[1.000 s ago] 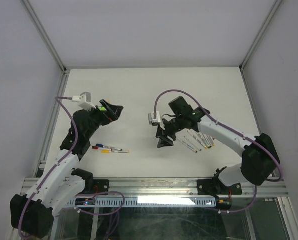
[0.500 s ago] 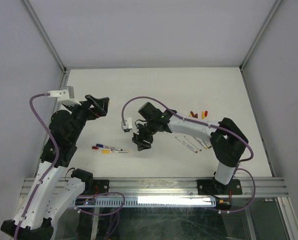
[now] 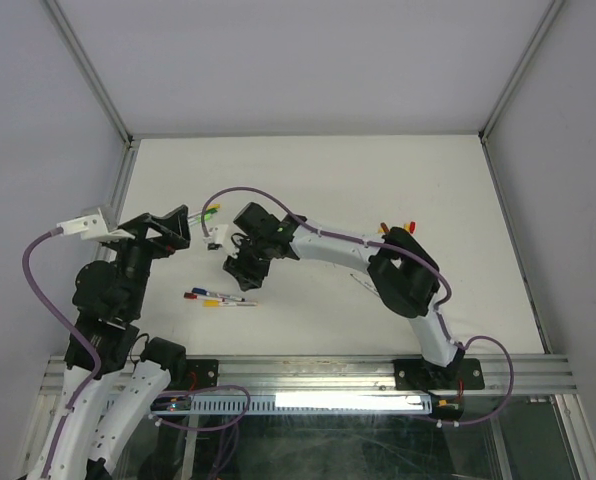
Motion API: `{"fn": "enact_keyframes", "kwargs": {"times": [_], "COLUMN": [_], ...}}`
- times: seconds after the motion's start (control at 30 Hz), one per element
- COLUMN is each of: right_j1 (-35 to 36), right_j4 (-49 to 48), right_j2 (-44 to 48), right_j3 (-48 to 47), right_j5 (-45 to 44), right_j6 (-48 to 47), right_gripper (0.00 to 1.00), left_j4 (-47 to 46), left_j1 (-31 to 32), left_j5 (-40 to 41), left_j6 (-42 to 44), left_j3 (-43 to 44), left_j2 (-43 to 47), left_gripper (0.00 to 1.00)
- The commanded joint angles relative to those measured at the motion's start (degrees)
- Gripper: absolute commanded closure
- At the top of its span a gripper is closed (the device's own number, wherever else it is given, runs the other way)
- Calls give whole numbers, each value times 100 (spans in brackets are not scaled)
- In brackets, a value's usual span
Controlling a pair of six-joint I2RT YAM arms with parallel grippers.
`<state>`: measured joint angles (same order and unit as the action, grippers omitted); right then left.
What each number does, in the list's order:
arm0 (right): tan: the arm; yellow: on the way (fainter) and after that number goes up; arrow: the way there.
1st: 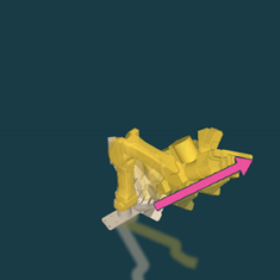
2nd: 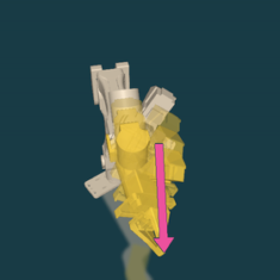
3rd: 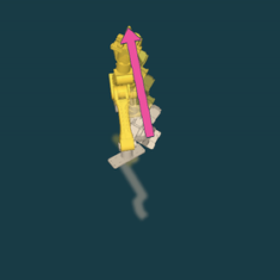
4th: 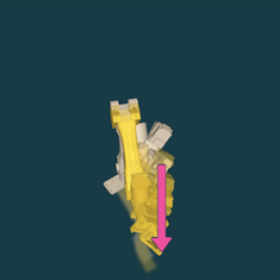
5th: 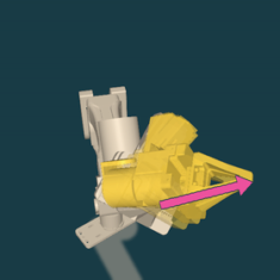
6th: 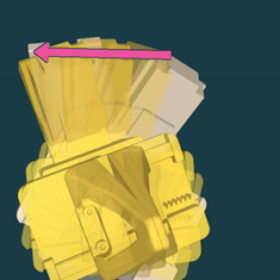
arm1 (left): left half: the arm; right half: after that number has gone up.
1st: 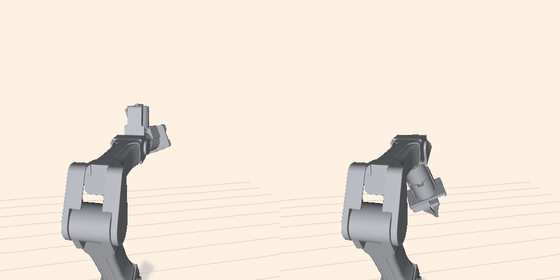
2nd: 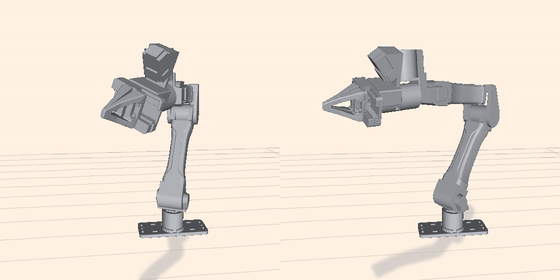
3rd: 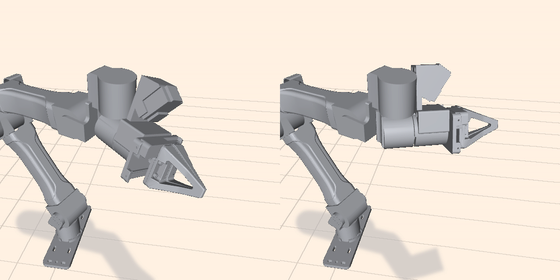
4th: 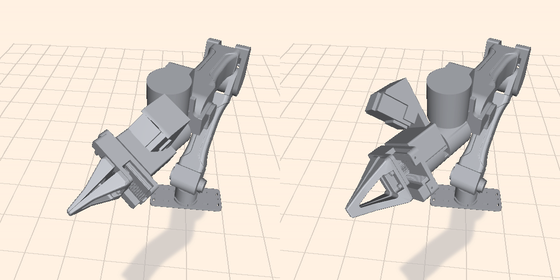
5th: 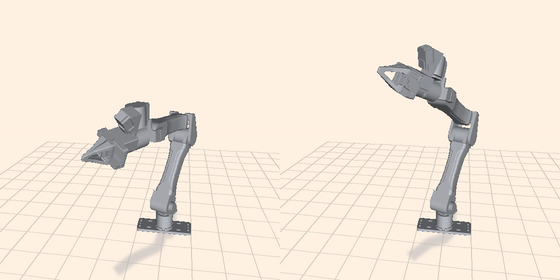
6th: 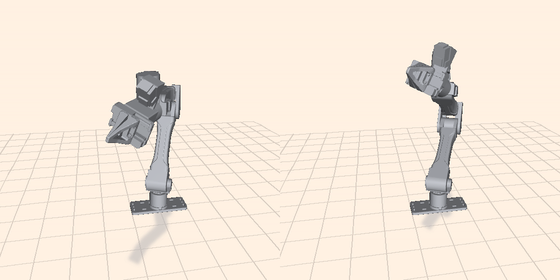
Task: Open the pen caps
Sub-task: Move the pen to the center of the board.
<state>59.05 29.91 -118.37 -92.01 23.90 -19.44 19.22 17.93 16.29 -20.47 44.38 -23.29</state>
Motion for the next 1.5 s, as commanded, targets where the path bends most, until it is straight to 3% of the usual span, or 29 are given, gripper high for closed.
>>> {"fn": "enact_keyframes", "kwargs": {"times": [0.0, 0.33, 0.63, 1.47], "right_j1": [177, 413, 537, 493], "right_j4": [110, 468, 688, 743], "right_j2": [-313, -1090, -1507, -1460], "right_j3": [-614, -1646, -2196, -2013], "right_j5": [16, 89, -189, -951], "right_j6": [559, 843, 889, 646], "right_gripper": [51, 60, 61, 76], "left_j4": [-124, 21, 100, 104], "left_j1": [-18, -26, -22, -22], "left_j5": [420, 695, 721, 657], "left_j6": [248, 359, 380, 391], "left_j3": [-113, -395, -412, -413], "left_j2": [320, 997, 1083, 1072], "left_gripper": [1, 1, 1, 1]}}
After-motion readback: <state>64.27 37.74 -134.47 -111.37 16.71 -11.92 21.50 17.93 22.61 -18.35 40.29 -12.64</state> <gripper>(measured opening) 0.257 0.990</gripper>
